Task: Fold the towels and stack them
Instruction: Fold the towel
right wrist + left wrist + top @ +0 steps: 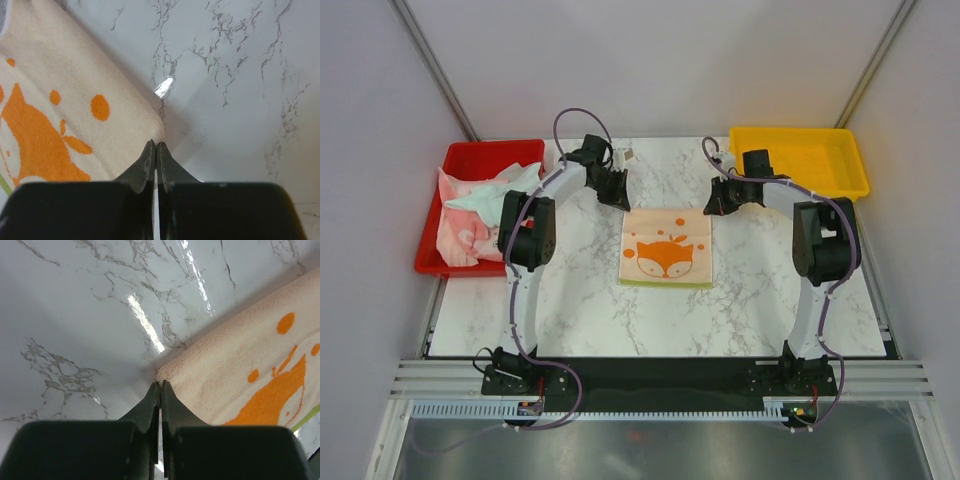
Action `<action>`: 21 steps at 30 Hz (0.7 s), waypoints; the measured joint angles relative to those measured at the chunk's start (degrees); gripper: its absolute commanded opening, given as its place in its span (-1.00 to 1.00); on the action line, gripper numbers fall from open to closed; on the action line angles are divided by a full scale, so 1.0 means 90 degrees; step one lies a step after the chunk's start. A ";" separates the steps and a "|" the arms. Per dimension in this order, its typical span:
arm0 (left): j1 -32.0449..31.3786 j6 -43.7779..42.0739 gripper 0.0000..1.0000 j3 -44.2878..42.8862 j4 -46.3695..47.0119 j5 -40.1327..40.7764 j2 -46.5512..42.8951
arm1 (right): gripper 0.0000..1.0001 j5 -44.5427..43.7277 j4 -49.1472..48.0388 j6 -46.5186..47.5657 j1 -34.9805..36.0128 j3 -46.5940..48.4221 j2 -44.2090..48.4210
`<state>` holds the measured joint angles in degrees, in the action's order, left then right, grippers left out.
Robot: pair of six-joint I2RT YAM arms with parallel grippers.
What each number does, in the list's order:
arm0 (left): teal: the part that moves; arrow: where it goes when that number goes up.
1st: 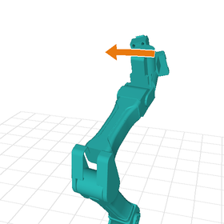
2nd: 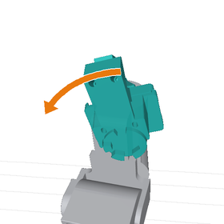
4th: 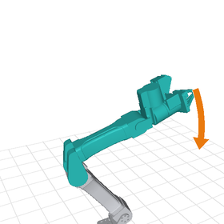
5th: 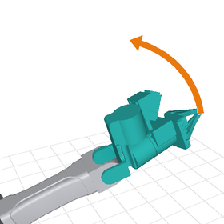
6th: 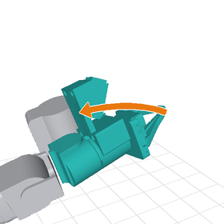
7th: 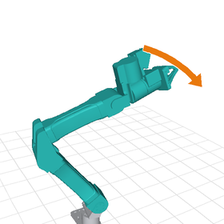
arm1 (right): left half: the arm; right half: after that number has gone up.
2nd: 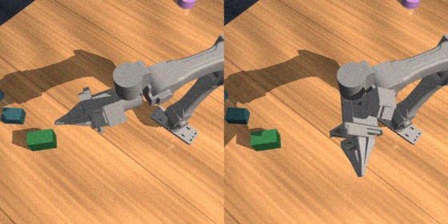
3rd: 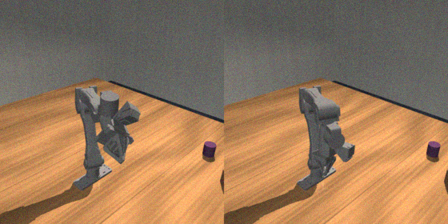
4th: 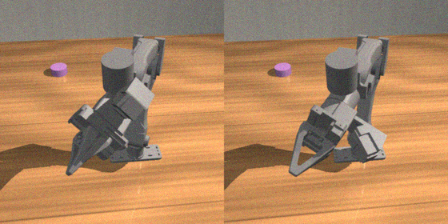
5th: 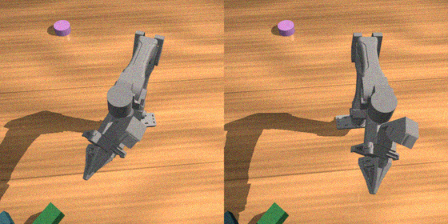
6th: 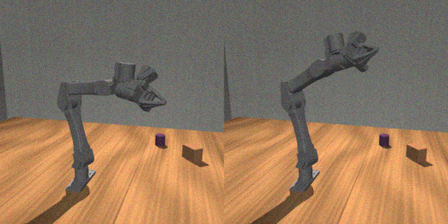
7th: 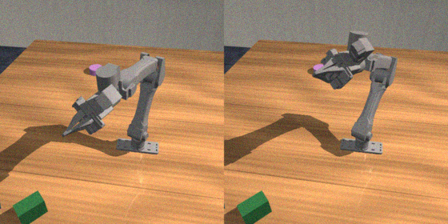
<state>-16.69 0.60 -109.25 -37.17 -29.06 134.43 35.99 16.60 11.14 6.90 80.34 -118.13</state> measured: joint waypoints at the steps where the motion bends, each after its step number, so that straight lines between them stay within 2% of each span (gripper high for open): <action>1: 0.0002 0.0034 -0.96 0.0078 0.0036 -0.0002 -0.0073 | -1.00 -0.0015 -0.0087 -0.0022 0.0000 -0.0080 0.0092; 9: 0.0000 0.0260 -0.95 0.0923 0.0580 -0.0007 -0.0789 | -1.00 -0.0102 -0.0481 -0.0148 0.0000 -0.0481 0.0685; 21: -0.0039 0.0563 -0.95 0.2327 0.1285 -0.0165 -0.2047 | -1.00 -0.0299 -0.0797 -0.0503 0.0002 -0.1639 0.1916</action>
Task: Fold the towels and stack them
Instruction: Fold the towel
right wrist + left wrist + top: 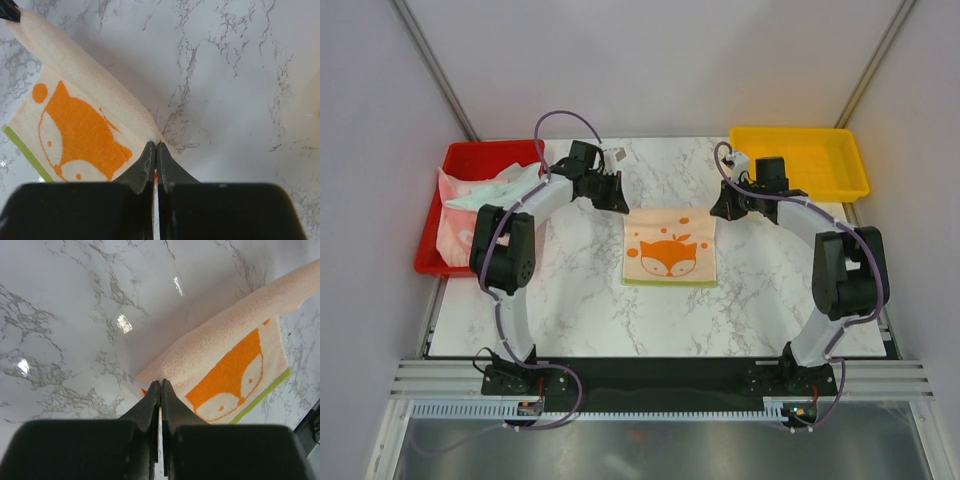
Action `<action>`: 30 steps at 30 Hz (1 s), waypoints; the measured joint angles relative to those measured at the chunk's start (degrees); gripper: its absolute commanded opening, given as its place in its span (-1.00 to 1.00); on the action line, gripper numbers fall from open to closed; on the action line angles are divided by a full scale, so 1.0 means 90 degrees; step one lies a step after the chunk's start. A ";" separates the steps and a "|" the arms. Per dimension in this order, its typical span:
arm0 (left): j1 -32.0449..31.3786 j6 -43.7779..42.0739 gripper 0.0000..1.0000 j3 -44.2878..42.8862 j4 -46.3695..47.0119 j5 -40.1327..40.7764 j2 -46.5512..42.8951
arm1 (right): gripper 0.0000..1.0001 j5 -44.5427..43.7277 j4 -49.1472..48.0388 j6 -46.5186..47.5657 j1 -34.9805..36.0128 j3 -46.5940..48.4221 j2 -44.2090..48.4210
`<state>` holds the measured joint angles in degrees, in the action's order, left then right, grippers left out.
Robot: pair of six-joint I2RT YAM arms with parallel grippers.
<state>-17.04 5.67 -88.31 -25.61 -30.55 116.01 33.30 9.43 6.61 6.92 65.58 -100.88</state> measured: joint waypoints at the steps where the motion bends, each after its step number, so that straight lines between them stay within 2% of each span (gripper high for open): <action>1: -0.0015 0.0027 -0.96 0.0131 0.0022 -0.0007 -0.0097 | -1.00 -0.0019 -0.0002 -0.0036 0.0007 -0.0068 0.0097; 17: -0.0374 0.0287 -0.95 0.1746 0.0321 0.0124 -0.1603 | -1.00 -0.0750 0.0168 -0.0743 0.0449 -0.1032 0.1469; 30: -0.0918 0.0576 -0.96 0.2790 0.0376 0.0636 -0.2067 | -1.00 -0.1214 0.0724 -0.1503 0.0651 -0.1965 0.2118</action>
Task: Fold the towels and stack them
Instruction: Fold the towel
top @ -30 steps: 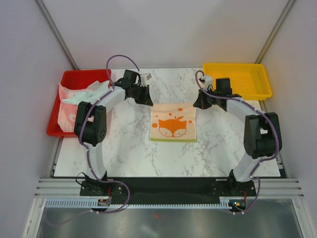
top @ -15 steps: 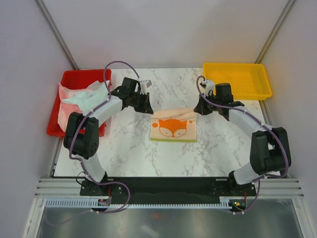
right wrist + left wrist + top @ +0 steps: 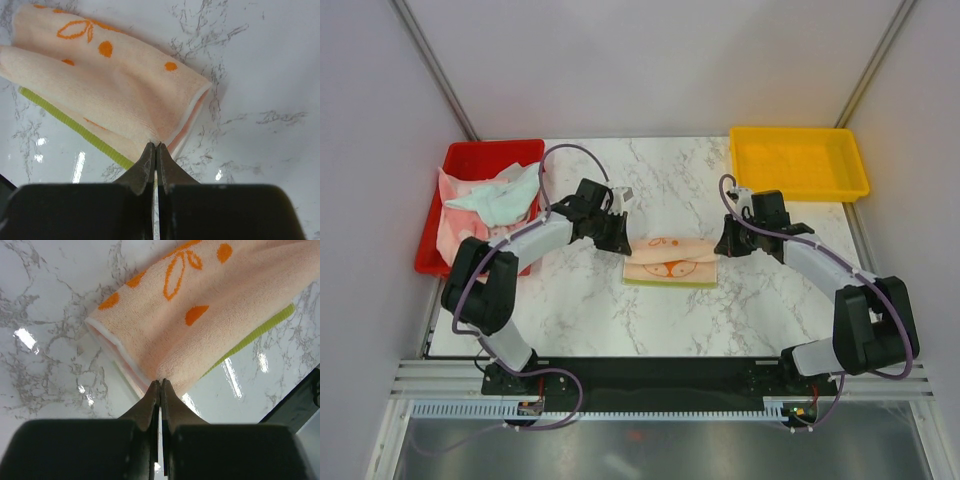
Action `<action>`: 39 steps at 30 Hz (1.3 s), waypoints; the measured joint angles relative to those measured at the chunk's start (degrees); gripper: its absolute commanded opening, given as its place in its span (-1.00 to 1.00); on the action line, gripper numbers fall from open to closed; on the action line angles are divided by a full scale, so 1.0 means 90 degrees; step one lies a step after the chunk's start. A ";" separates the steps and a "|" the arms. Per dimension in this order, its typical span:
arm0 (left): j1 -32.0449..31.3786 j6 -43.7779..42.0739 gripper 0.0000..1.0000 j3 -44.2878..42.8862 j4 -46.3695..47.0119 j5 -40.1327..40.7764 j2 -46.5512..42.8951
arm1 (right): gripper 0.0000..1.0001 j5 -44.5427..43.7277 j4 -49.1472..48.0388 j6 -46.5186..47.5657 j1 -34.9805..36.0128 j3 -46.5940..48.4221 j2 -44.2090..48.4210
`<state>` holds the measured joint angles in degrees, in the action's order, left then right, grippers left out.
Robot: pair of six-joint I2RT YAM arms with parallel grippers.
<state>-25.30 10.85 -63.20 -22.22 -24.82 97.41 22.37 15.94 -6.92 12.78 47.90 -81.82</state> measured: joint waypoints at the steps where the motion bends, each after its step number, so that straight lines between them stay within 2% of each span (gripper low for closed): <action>1: -0.0034 0.0015 -0.95 0.0046 0.0002 0.0056 -0.0063 | -1.00 0.0002 0.0041 -0.0049 0.0002 -0.0051 0.0068; 8: -0.0214 0.0114 -0.96 0.0274 0.0019 0.0287 -0.0435 | -1.00 0.0039 0.0124 -0.0321 0.0005 -0.0291 0.0357; 20: -0.0571 0.0384 -0.95 0.0736 0.0024 0.0913 -0.0520 | -0.90 0.0253 -0.0002 -0.0959 0.0029 -0.0942 0.0687; 24: -0.0678 0.0459 -0.91 0.0816 0.0002 0.1059 -0.0522 | -0.63 0.0255 -0.0058 -0.1122 0.0058 -0.1137 0.0746; 26: -0.0697 0.0488 -0.79 0.0816 -0.0002 0.1107 -0.0551 | -0.54 0.0250 -0.0063 -0.1173 0.0063 -0.1241 0.0799; 27: -0.0702 0.0503 -0.68 0.0816 -0.0015 0.1141 -0.0578 | -0.46 0.0240 -0.0049 -0.1202 0.0063 -0.1282 0.0833; 28: -0.0704 0.0520 -0.45 0.0816 -0.0029 0.1205 -0.0612 | -0.42 0.0231 -0.0007 -0.1226 0.0063 -0.1304 0.0877; 32: -0.0704 0.0593 -0.08 0.0809 -0.0243 0.1520 -0.0794 | -0.34 0.0058 0.0338 -0.1287 0.0063 -0.1292 0.1173; 39: -0.0709 0.0784 -0.04 0.0219 -0.0857 0.1887 -0.0991 | -0.36 -0.0330 0.1146 -0.1430 0.0063 -0.0651 0.1384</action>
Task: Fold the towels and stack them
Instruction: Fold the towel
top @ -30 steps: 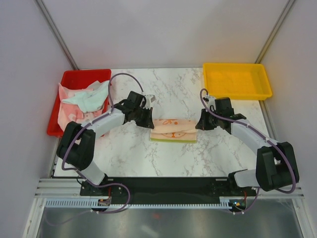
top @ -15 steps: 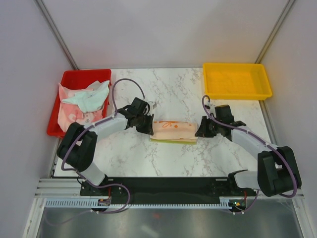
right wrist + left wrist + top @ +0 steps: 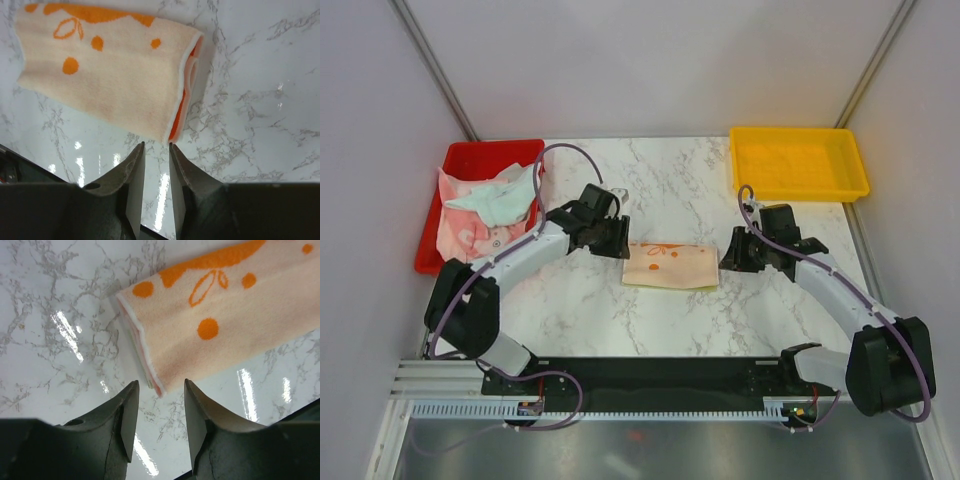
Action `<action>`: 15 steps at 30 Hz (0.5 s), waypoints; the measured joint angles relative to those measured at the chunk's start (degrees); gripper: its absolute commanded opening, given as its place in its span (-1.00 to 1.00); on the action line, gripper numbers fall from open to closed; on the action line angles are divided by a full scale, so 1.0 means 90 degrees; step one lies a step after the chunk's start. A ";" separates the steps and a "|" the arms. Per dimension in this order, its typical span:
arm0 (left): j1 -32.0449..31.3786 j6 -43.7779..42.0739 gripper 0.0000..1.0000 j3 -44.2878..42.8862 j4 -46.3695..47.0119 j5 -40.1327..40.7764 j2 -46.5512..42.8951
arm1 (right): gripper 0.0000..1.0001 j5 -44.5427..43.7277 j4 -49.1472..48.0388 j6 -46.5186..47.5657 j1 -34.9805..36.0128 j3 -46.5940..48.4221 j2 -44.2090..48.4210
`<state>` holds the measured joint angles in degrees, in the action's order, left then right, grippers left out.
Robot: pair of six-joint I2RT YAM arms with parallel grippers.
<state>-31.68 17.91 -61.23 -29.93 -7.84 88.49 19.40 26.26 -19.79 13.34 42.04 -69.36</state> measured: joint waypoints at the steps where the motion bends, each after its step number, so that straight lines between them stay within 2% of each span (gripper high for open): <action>1: -0.0015 0.0073 -0.05 -0.0066 0.0017 -0.0024 -0.0049 | -0.36 0.0002 -0.0012 -0.0039 0.0000 0.0056 -0.0002; 5: -0.0129 0.0350 -0.08 -0.0092 0.0272 -0.0418 -0.0138 | -0.35 0.0177 -0.0481 -0.0415 0.0017 0.0087 -0.0160; 8: -0.0219 0.0539 -0.10 0.0061 0.0595 -0.0692 -0.0058 | -0.34 0.0415 -0.1302 -0.0784 0.0051 -0.0274 -0.0357; 15: -0.0240 0.0823 -0.11 0.0500 0.0884 -0.0554 0.0792 | -0.33 0.0605 -0.2460 -0.1180 0.0090 -0.1314 -0.1018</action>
<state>-33.85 25.32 -56.73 -21.98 -12.82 95.61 24.84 4.12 -30.41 14.15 30.22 -78.52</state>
